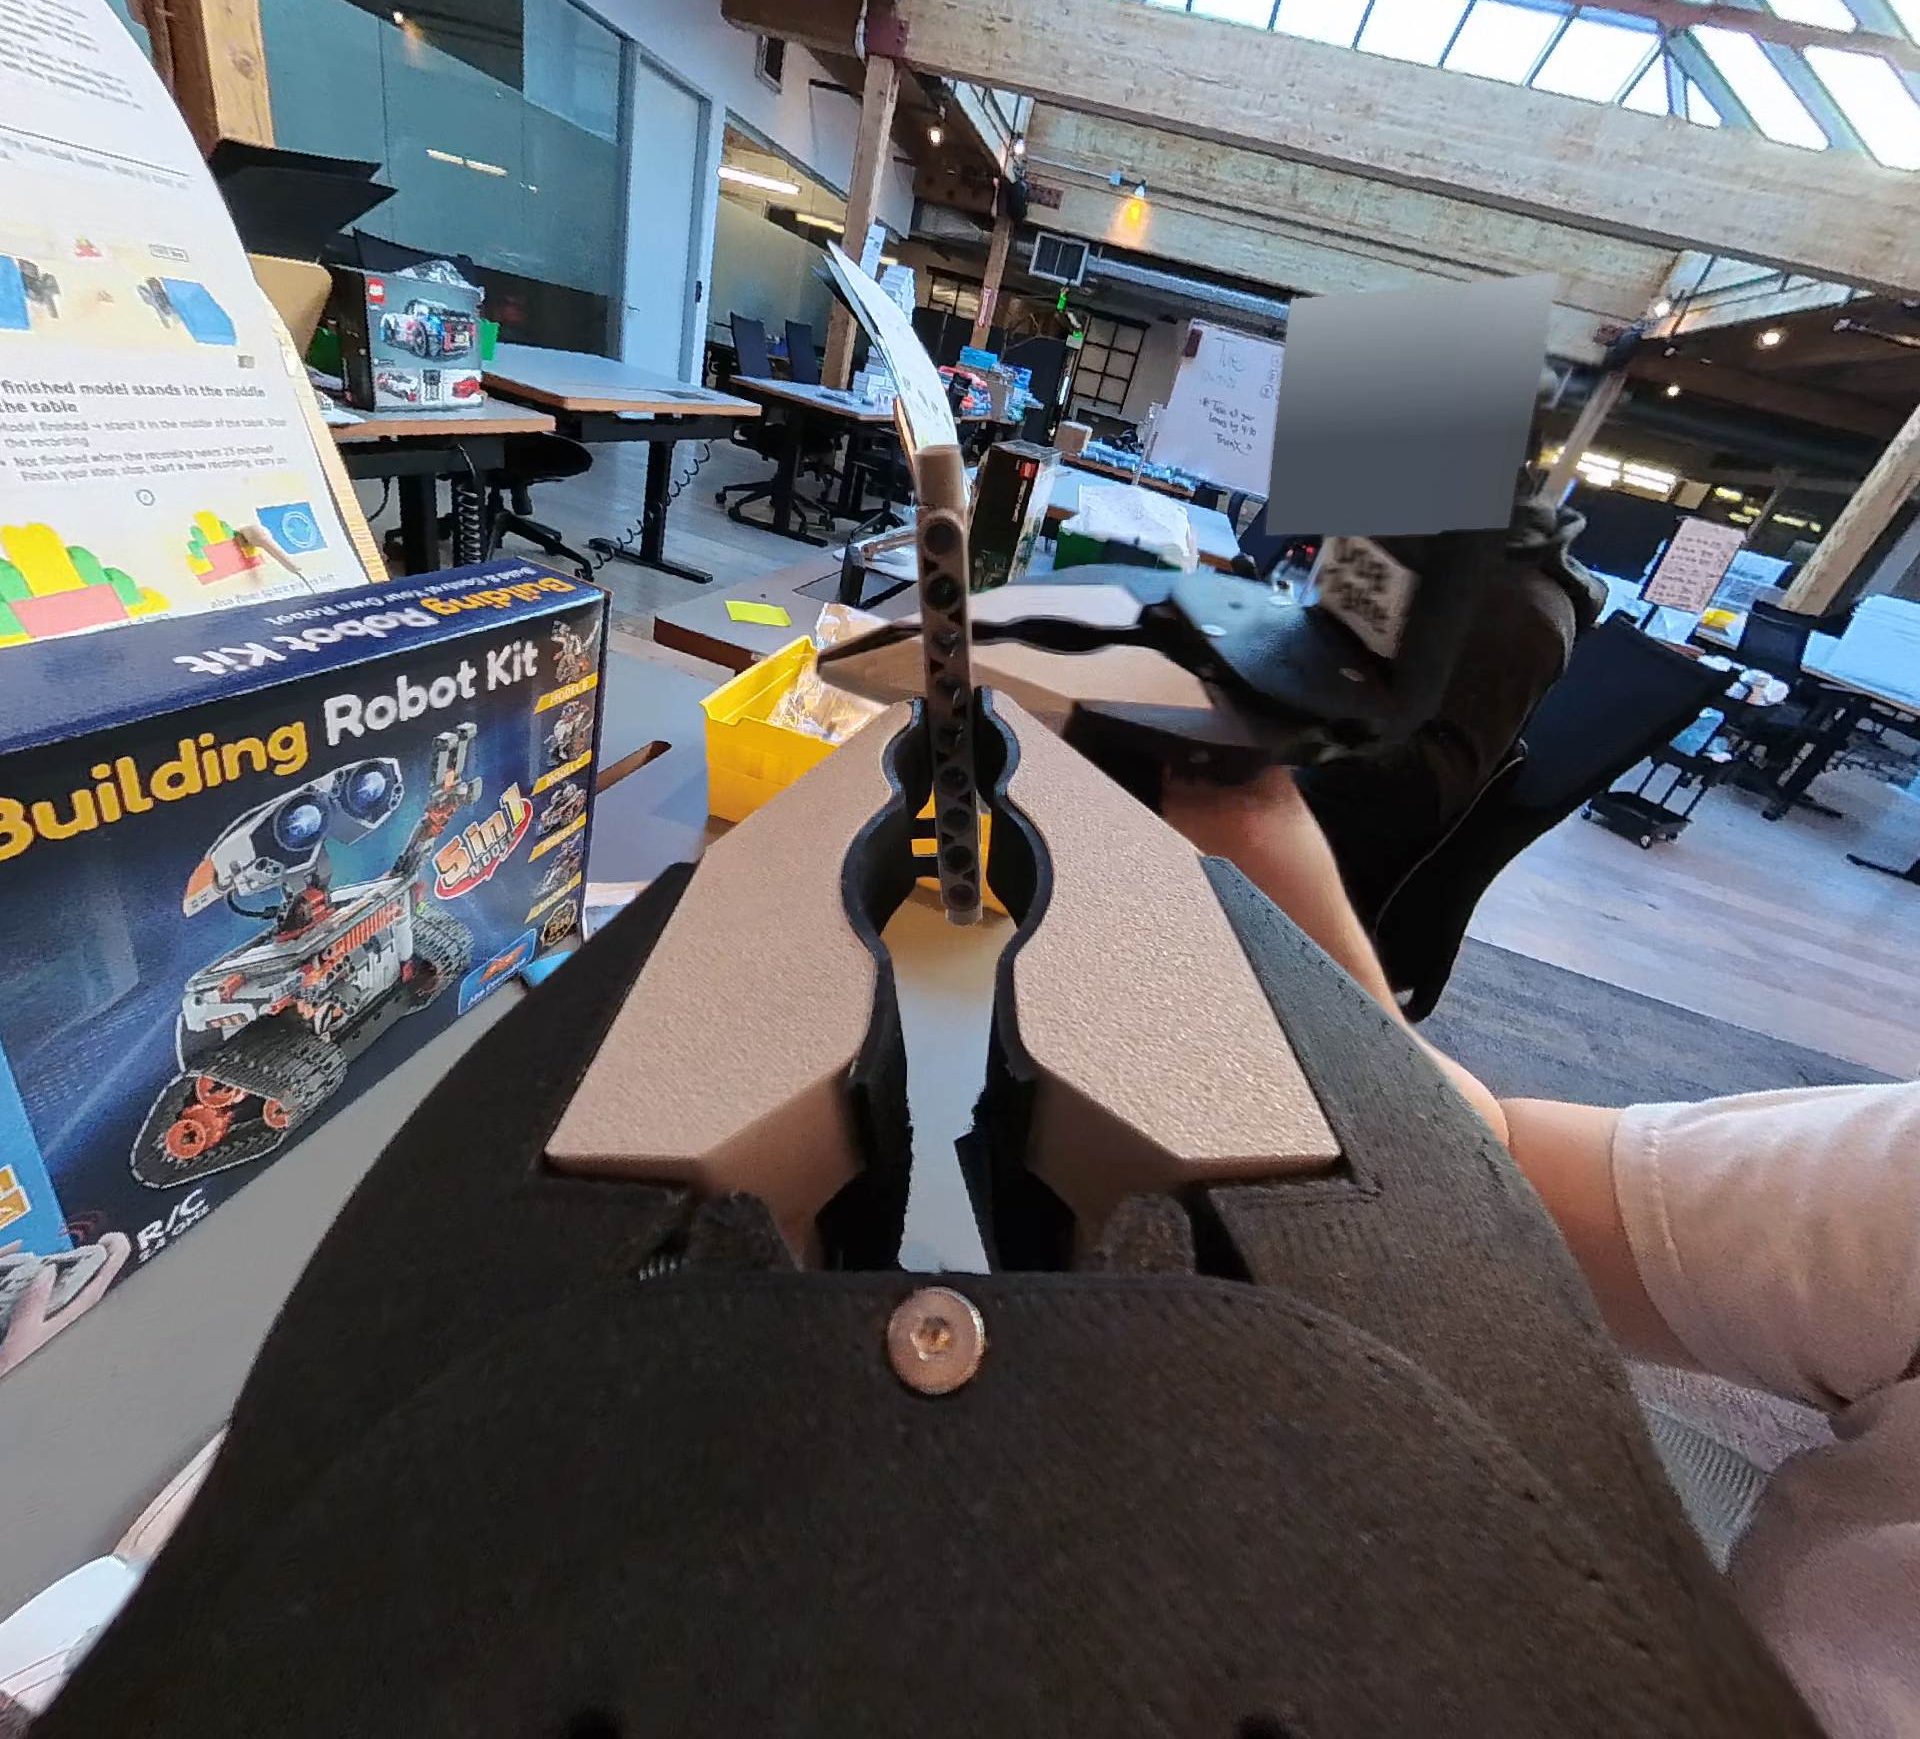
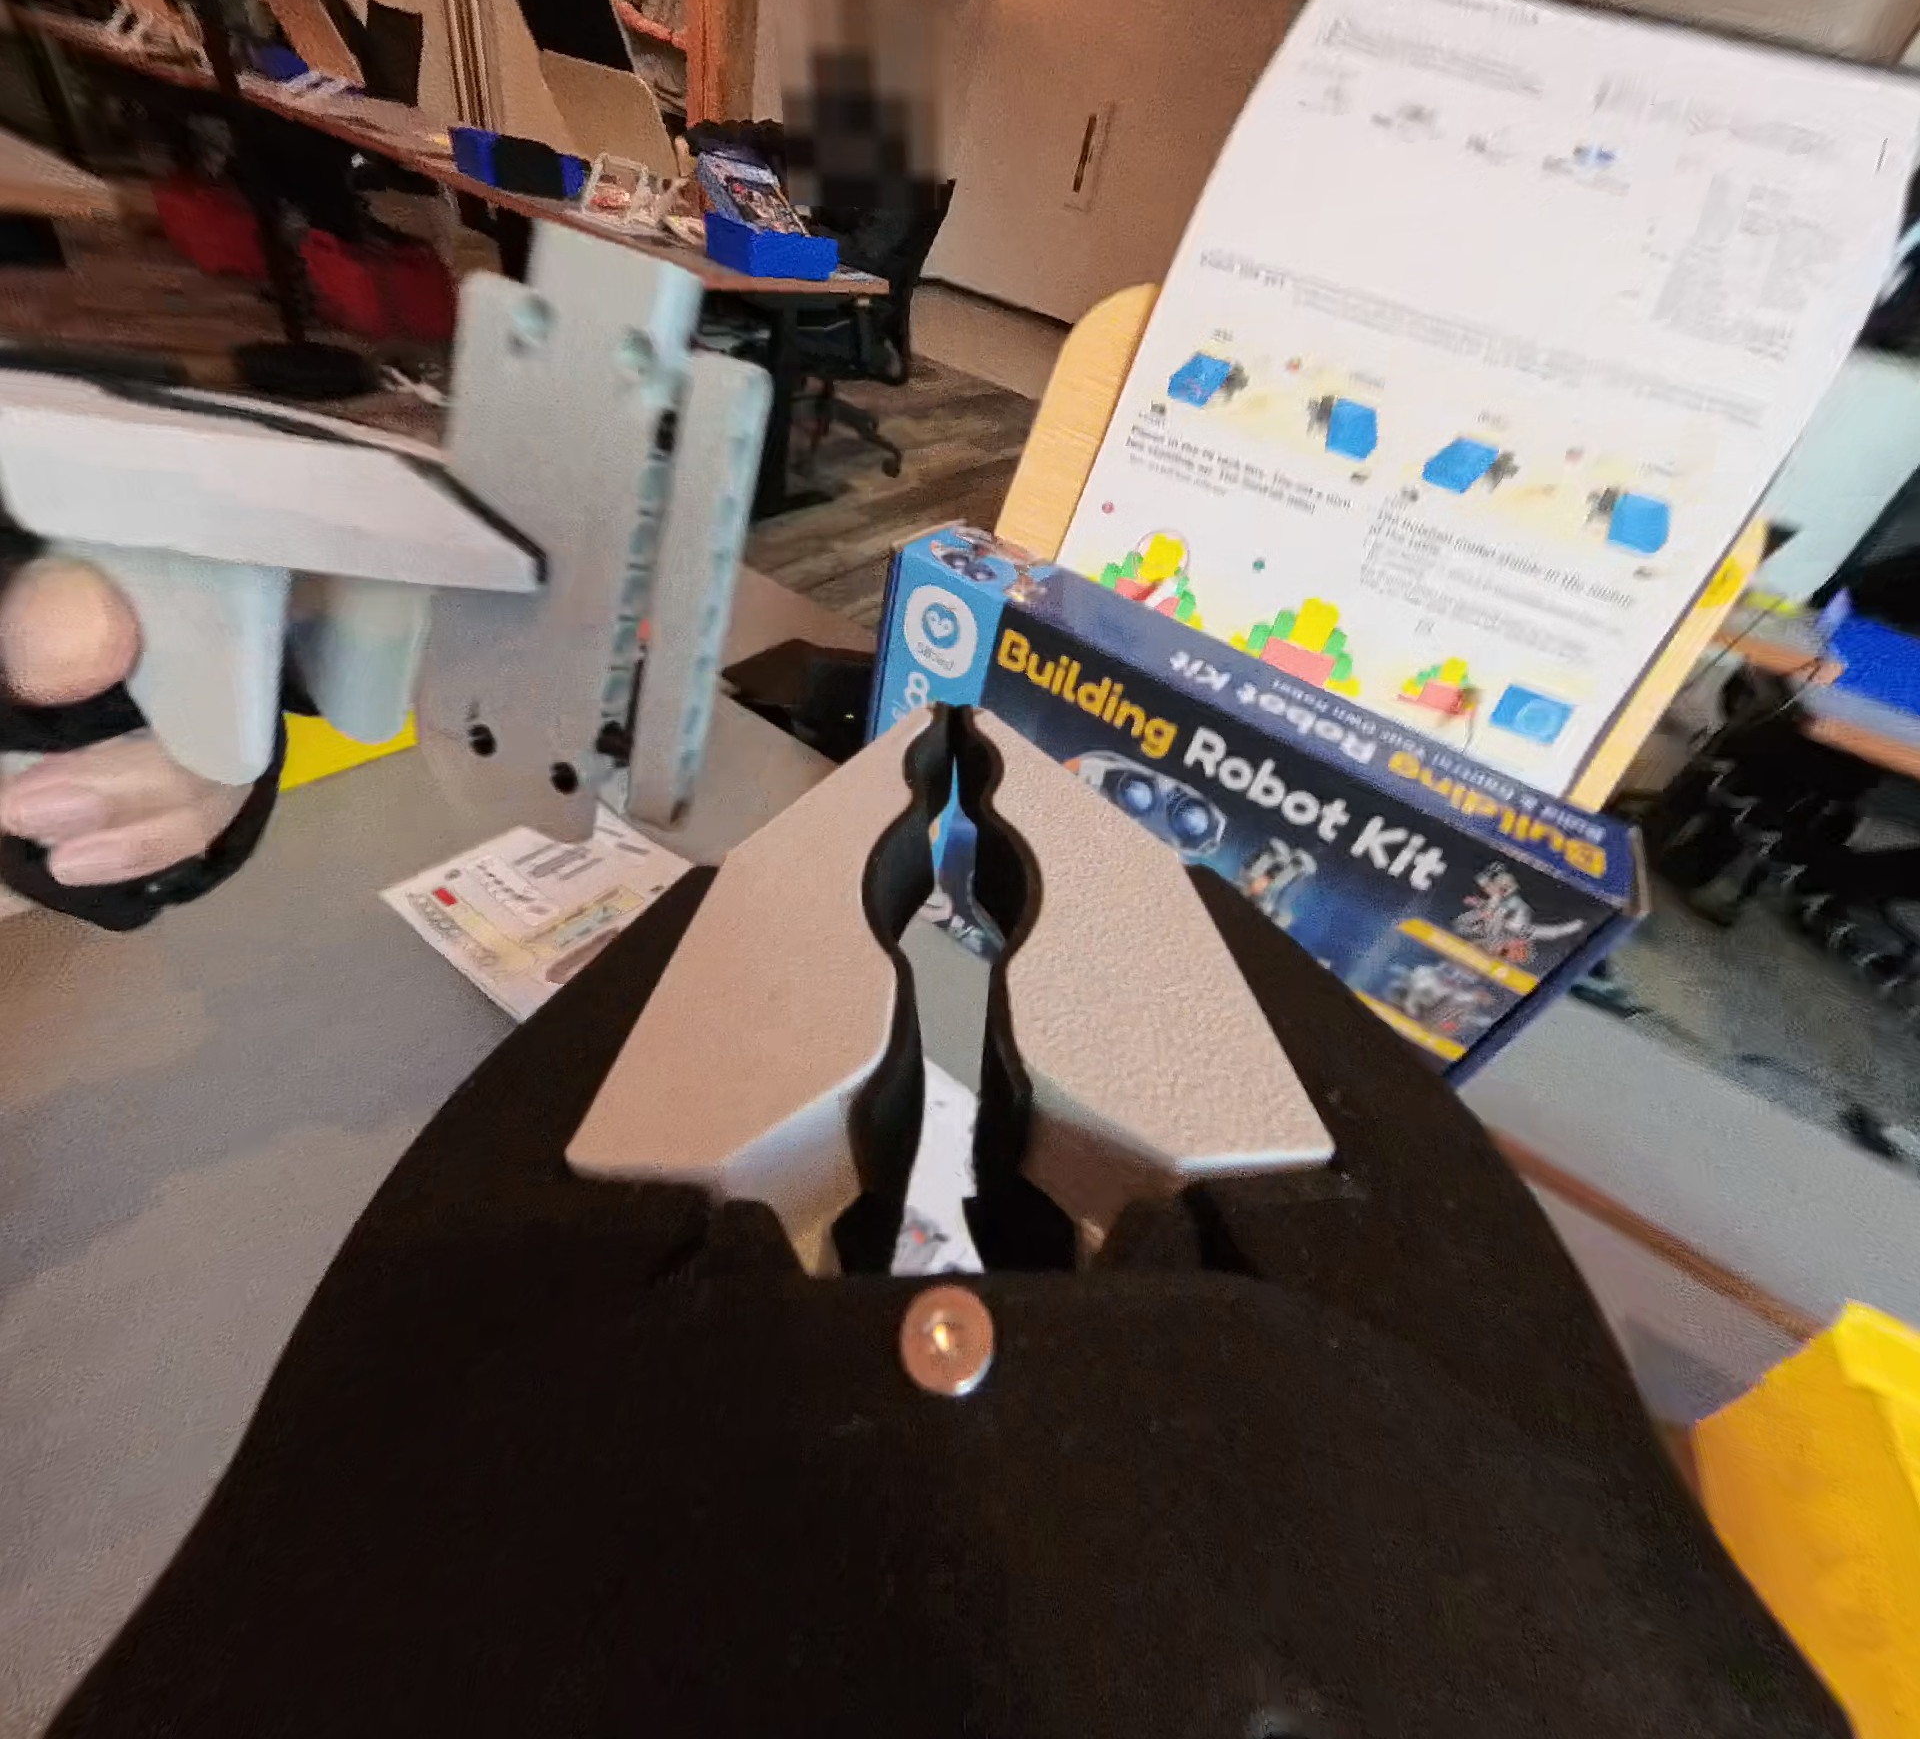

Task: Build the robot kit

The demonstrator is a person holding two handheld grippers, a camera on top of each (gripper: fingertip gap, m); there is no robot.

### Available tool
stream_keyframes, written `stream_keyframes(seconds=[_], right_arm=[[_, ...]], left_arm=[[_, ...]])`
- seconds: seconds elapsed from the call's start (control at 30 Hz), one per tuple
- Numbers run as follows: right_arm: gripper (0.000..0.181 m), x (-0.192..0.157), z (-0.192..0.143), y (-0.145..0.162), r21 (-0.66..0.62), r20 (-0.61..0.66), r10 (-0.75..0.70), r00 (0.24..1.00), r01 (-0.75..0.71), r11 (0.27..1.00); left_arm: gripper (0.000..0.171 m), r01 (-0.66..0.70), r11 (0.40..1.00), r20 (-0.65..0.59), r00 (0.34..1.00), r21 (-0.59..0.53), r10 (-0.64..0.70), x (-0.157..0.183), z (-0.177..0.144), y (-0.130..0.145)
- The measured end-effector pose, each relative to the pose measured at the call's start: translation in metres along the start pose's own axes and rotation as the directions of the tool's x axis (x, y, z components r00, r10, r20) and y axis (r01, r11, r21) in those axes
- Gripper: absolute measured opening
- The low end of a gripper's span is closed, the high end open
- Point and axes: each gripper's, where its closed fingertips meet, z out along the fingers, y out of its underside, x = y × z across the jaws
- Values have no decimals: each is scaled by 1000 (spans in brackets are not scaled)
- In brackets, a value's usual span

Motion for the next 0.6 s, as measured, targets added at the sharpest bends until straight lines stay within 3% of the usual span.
stream_keyframes(seconds=[0.07, 0.13, 0.17, 0.27, 0.3, 0.33, 0.37, 0.43, 0.53, 0.6], right_arm=[[0, -19, 3, 5, -46, 116, 106, 988, -101, 994], [0, -21, 3, 2, -40, 2, -94, 996, 94, 995], [0, -18, 3, 2, -37, 8, -84, 996, 84, 996], [0, -10, 4, 9, -50, 83, 129, 988, -125, 991], [0, -27, 4, 3, -42, 119, 87, 989, -83, 996], [0, -23, 5, 3, -50, 13, -26, 1000, 26, 998], [0, -23, 5, 0, -29, -3, -105, 994, 105, 994], [0, -17, 6, 6, -38, 79, 43, 996, -40, 998], [0, -10, -9, -8, 88, 272, 128, 954, -157, 984], [15, -24, -26, -28, 135, 506, 230, 831, -340, 931]], left_arm=[[5, -1, 1000, -3, 1000, -1, 1, 2, 3, 2], [5, -36, 999, 34, 999, 7, 36, -1, 6, 2], [5, -49, 999, 46, 998, 2, 49, -2, 5, 2], [5, -31, 998, 39, 999, 48, 29, -3, -1, -5], [5, -26, 999, 29, 999, 26, 25, -2, 3, -1], [5, -36, 999, 43, 998, 31, 35, -3, 5, 0], [5, -46, 998, 52, 998, 30, 45, -4, 4, 0], [5, -27, 999, 22, 999, 20, 26, -2, 2, -1], [5, 84, 996, -85, 993, 40, -80, 4, -7, -8], [5, 167, 982, -149, 977, 92, -153, 5, -17, -19]])
